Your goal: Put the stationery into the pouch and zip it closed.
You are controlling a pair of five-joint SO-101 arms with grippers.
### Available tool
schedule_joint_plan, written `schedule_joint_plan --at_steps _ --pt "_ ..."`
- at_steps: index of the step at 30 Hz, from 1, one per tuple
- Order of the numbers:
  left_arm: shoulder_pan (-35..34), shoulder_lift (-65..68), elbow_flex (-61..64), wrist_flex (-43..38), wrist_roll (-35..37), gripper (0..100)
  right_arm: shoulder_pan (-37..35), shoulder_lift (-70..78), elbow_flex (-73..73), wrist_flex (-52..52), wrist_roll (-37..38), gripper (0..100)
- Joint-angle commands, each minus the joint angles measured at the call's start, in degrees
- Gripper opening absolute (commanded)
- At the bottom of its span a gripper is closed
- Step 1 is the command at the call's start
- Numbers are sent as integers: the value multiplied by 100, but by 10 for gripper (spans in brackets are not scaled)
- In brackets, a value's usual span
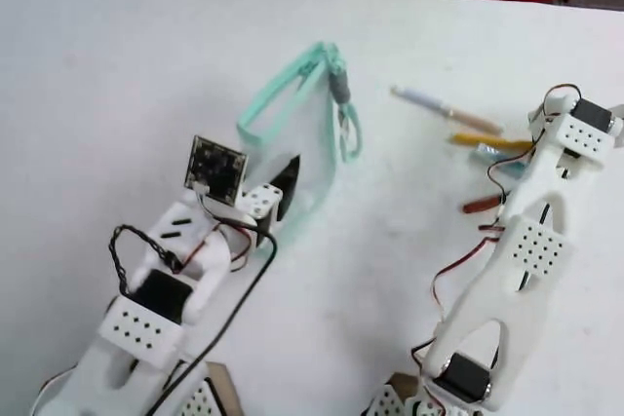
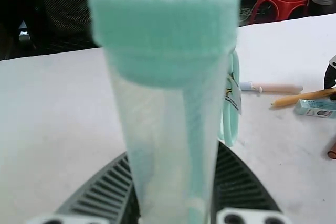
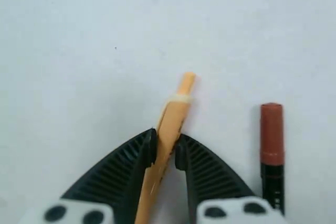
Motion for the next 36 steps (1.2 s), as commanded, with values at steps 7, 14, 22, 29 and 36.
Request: schedule_joint_plan --at_steps 7,14,22,29,36 --pt "75 -66 -35 -105 18 160 -4 92 -44 -22 18 23" --pt "75 -75 -35 -105 18 158 -22 75 -44 -13 18 23" --pt "84 -75 -26 -105 18 158 -22 13 -264 382 9 23" --pt "84 -84 -26 -105 18 158 -22 22 -387 479 9 23" --pt "75 -84 -35 -105 18 158 -22 22 -396 479 9 23"
